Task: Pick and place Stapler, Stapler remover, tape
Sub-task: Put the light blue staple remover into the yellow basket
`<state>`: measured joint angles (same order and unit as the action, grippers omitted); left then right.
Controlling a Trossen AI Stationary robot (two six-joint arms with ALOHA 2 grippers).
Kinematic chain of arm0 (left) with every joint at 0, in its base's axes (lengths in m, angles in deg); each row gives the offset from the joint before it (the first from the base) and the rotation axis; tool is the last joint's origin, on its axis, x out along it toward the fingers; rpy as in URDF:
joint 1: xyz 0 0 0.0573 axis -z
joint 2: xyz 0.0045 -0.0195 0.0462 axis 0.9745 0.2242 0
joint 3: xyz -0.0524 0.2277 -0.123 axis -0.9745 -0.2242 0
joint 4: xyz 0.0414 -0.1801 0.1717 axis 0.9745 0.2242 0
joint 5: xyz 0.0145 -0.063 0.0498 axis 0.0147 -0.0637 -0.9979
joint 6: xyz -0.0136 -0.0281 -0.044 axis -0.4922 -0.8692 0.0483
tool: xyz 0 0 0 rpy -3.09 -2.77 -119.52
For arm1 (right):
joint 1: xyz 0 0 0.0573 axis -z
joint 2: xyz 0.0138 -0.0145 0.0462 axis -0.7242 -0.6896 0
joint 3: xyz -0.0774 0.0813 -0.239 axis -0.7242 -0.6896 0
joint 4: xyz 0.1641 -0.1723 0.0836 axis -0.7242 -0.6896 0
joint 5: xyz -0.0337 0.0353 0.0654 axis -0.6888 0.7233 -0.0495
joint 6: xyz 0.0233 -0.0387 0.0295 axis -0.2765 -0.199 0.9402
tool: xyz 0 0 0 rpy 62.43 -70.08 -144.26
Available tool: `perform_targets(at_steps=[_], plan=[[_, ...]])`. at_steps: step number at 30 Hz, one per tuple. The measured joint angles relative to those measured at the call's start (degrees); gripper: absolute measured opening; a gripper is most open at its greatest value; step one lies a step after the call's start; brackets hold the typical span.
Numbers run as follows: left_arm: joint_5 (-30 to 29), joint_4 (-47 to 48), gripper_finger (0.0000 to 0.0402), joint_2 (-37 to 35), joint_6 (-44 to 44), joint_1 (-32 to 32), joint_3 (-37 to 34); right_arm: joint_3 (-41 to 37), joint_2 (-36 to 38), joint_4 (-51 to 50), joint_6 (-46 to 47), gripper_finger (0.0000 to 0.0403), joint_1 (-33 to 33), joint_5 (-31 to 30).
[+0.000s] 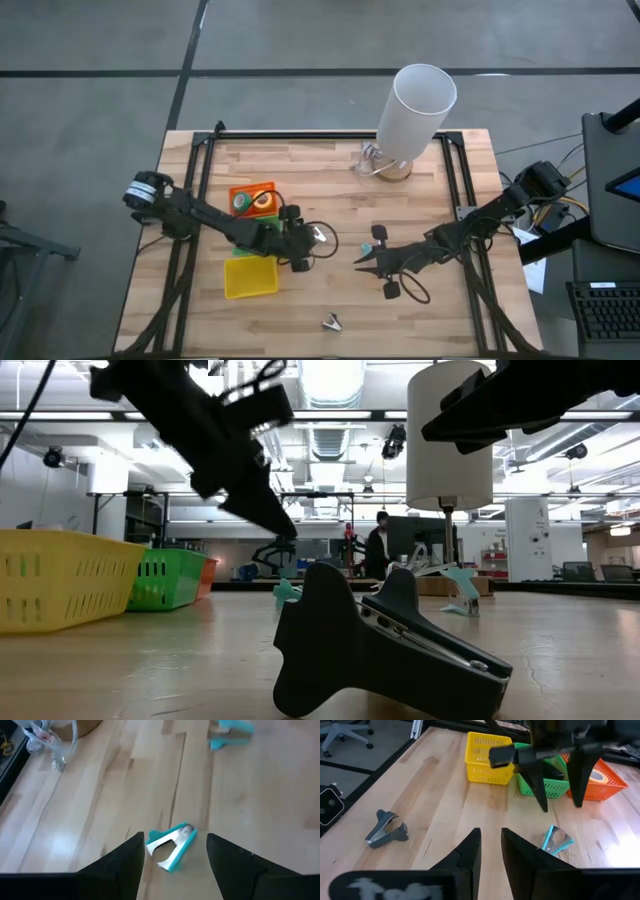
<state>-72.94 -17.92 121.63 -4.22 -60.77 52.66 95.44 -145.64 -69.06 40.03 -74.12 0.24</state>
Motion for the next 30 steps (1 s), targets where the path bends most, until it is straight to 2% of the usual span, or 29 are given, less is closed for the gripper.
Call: perform_targets(at_steps=[9,15,30], plan=[[1.9,-0.8,0.0215,4.1,3.8,-0.8,0.0,-0.4,0.0,0.0,0.0,0.0082,0.0,0.0],[2.6,-2.2,0.0211,7.0,3.9,-0.8,0.0,-0.4,0.0,0.4,0.2,0.0071,0.0,0.0],[2.1,-3.0,0.0101,9.2,3.8,-1.5,0.0,-1.0,0.0,0.6,0.5,0.0063,0.0,-0.1]])
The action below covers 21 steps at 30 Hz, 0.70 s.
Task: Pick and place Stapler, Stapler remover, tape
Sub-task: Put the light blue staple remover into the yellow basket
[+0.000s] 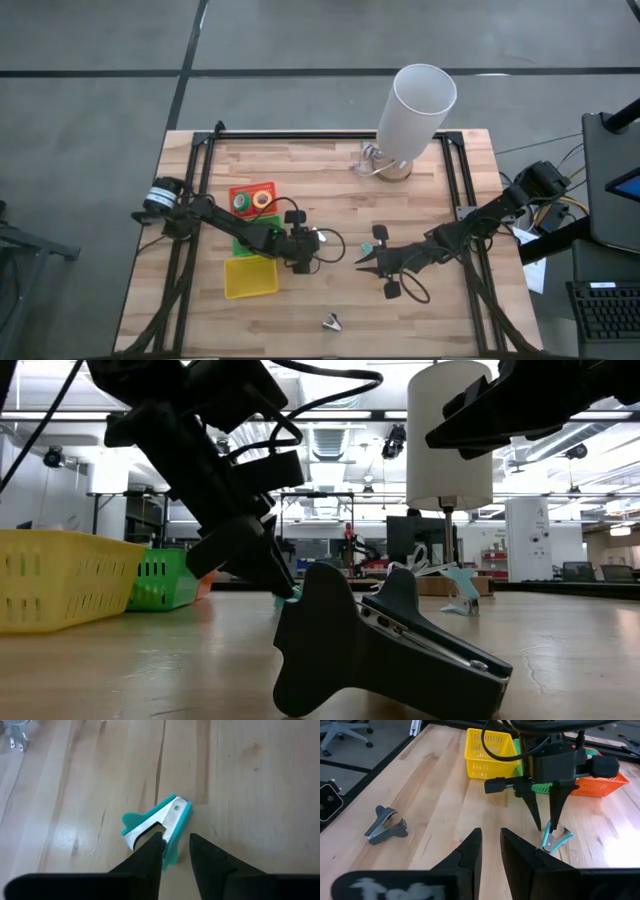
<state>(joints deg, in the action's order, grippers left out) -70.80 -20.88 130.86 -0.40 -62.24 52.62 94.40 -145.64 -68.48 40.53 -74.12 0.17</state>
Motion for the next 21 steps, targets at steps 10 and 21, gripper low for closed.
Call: perform_targets(at_steps=[10,21], plan=[[0.2,-0.4,0.0015,-0.2,-0.1,0.0,0.0,-0.6,0.0,0.3,0.8,0.0063,0.0,-0.1],[1.8,8.8,0.0005,-5.6,-5.9,2.7,6.3,-0.8,0.0,0.5,1.0,0.0063,0.0,-0.1]])
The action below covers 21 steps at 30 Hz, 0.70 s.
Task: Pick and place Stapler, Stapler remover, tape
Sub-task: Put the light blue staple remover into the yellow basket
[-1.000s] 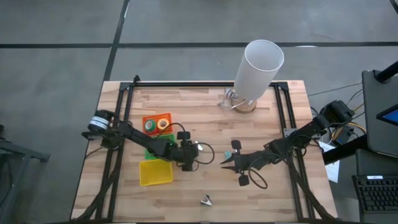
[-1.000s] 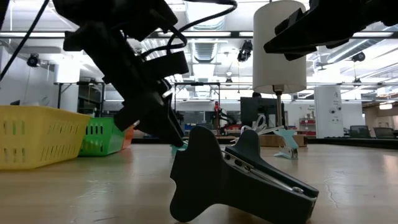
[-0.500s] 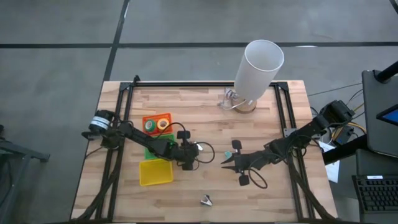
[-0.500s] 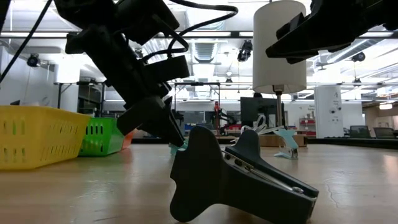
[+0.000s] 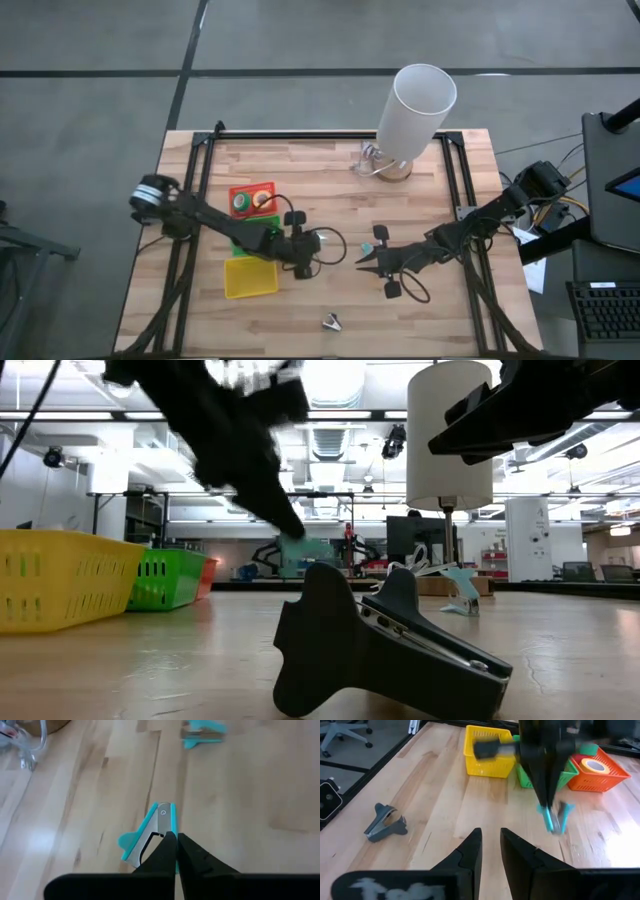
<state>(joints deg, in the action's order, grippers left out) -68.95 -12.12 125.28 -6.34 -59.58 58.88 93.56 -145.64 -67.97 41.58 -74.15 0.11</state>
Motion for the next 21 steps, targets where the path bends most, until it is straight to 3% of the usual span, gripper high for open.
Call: perform_targets(at_steps=[8,21], plan=[[1.1,18.7,0.0009,-7.8,-15.1,9.2,5.4,-0.6,0.0,1.1,0.0,0.0063,0.0,0.0],[-0.6,38.5,0.0013,-12.3,-42.2,24.1,5.2,-0.7,0.0,2.0,0.4,0.0063,0.0,0.1]])
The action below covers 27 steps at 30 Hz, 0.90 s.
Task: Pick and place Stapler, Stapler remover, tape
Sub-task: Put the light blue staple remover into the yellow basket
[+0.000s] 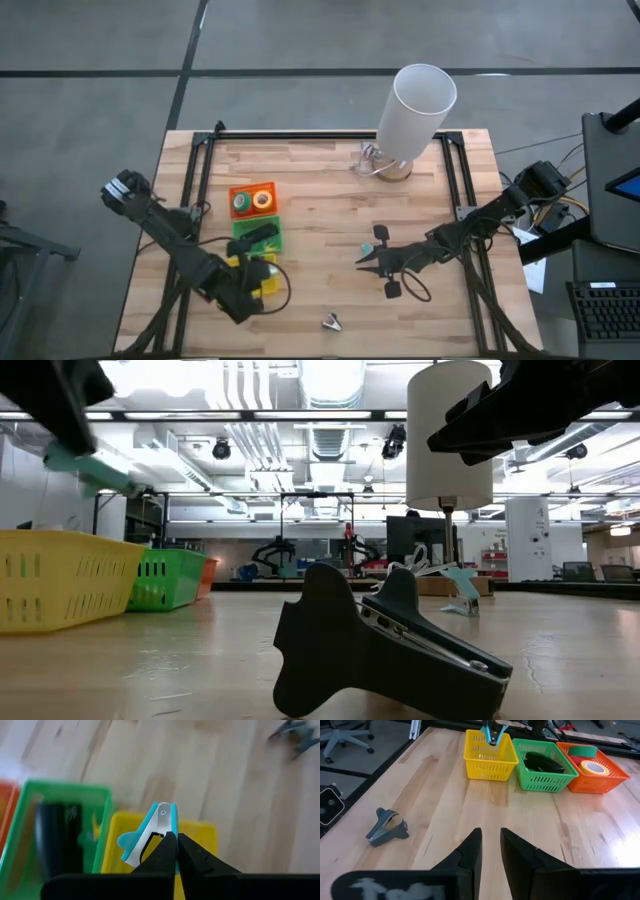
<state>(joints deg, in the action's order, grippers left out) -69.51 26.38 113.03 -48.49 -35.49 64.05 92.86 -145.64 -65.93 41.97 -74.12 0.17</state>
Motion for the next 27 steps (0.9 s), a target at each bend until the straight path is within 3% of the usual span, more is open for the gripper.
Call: perform_targets(at_steps=[7,18,27], plan=[[1.6,6.8,0.0007,0.5,-11.6,2.8,-0.1,-0.1,0.0,0.3,-0.1,0.0063,0.0,0.0],[3.6,3.3,0.0013,0.5,-12.4,2.6,-6.7,-0.3,0.0,0.5,-0.1,0.0063,0.0,0.0],[3.6,-7.2,0.0014,0.4,-12.7,1.7,-11.7,-0.7,0.0,0.9,-0.2,0.0063,0.0,-0.1]])
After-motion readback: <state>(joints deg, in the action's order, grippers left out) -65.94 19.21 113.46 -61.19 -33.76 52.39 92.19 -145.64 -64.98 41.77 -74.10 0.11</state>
